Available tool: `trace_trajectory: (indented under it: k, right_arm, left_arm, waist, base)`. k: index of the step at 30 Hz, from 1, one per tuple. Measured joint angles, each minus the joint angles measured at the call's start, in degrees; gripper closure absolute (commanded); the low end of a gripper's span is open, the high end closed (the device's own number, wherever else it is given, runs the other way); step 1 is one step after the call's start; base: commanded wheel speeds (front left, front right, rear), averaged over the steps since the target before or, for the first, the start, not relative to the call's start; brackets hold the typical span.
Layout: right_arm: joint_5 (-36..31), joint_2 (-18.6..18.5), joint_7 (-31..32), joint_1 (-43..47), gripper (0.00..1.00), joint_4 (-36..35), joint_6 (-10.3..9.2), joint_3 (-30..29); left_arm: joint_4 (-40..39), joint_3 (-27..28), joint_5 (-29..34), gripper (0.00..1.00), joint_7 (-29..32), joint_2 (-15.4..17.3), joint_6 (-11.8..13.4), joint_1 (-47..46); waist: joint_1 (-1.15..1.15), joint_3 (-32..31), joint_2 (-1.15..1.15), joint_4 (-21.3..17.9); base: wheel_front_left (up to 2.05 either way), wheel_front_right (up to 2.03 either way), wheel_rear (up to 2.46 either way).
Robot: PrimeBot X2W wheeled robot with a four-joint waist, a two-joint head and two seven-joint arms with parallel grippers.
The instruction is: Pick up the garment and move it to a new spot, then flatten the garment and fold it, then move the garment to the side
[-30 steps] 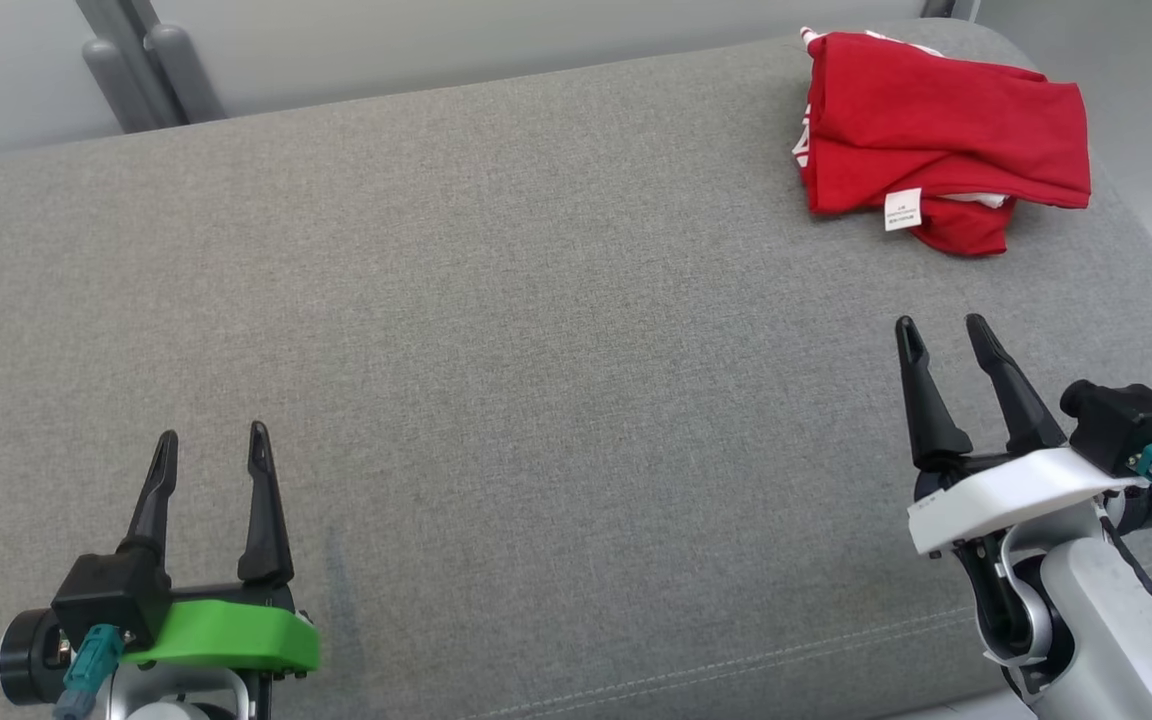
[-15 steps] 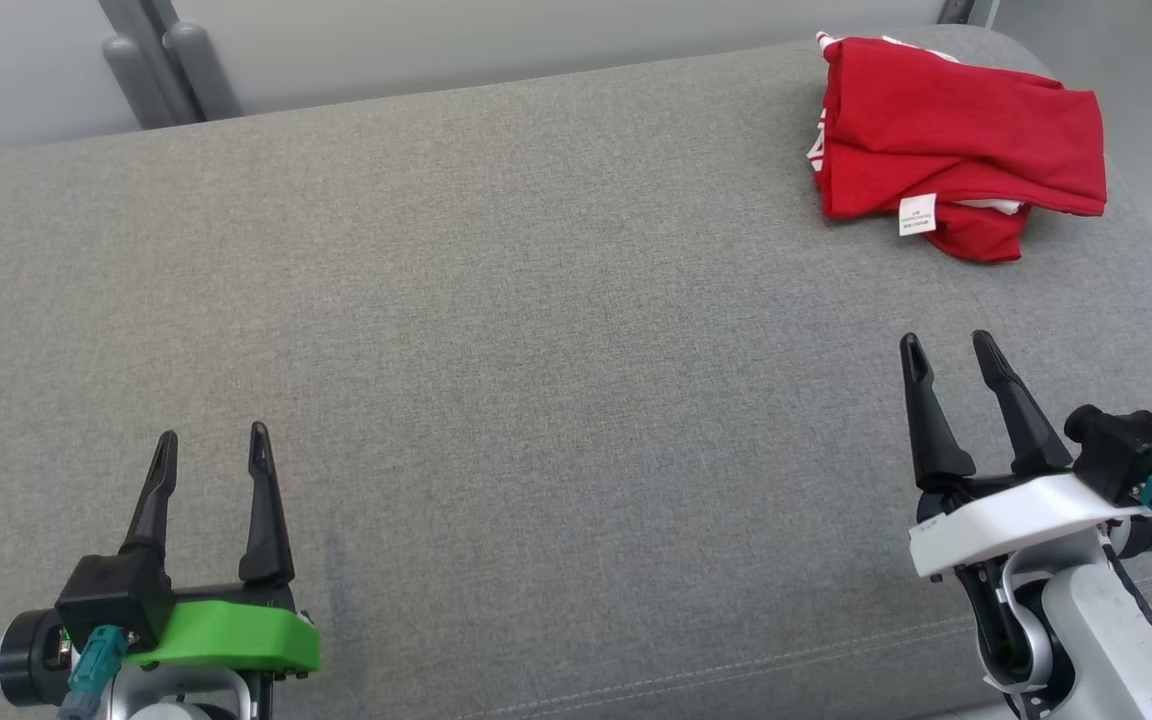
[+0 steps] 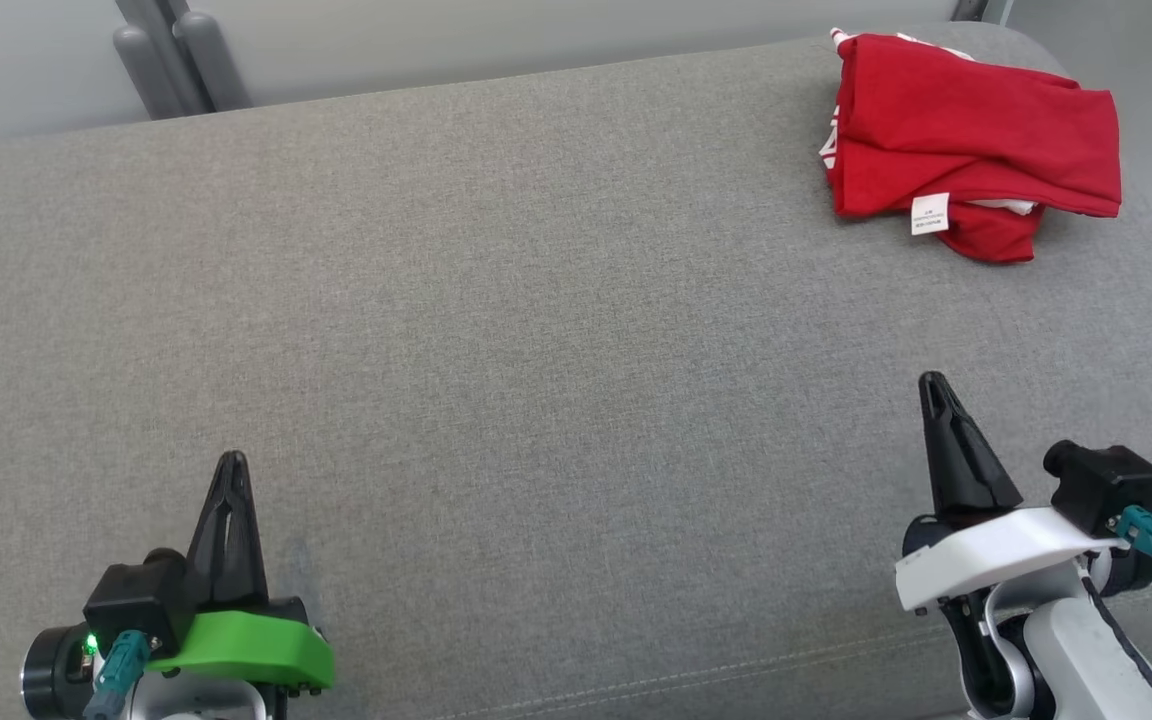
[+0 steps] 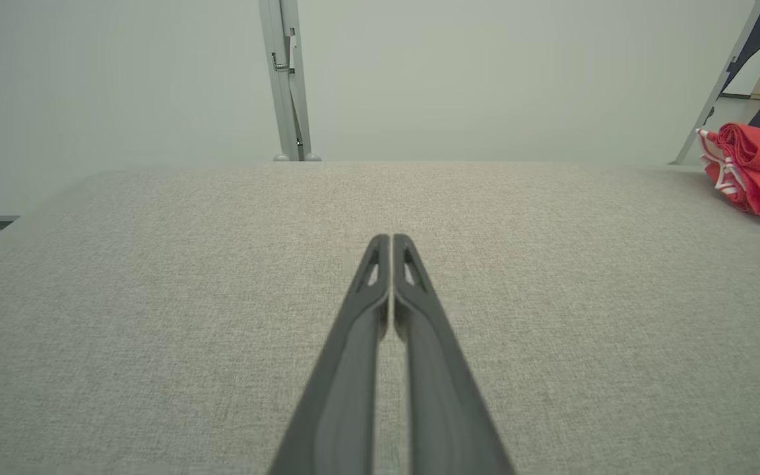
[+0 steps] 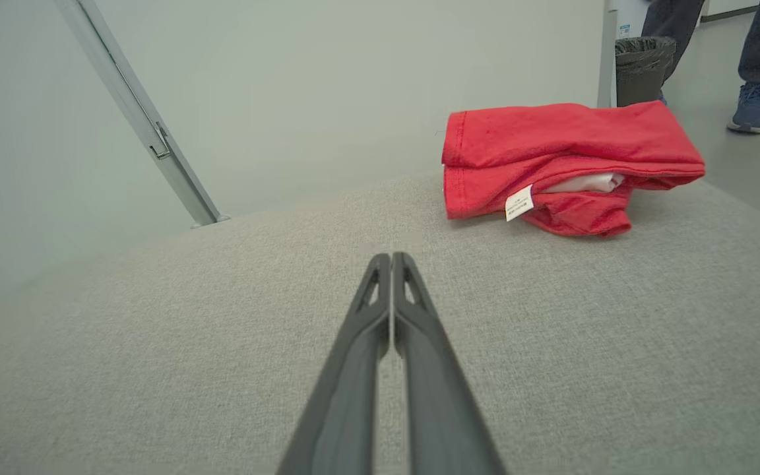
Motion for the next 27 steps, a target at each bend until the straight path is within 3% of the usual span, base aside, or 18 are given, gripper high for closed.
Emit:
trace_trajectory:
  k: [6, 27]
  right_arm:
    - [2.29, 0.57, 0.02, 0.86, 1.0, 0.0, 0.53, -0.13]
    - [17.23, 1.87, 3.53, 1.01, 1.0, 0.53, 2.63, -4.75]
  left_arm:
    - [-0.33, -0.71, -2.2, 1.0, 0.0, -0.35, -0.46, 1.23]
    - [-0.11, 1.12, -19.94, 1.0, 2.85, -0.75, -2.44, 1.71]
  waist:
    - [0.0, -0.11, 0.0, 0.13]
    - [0.0, -2.0, 0.0, 1.38]
  base:
    - [0.0, 0.0, 0.0]
    - [0.0, 0.0, 0.0]
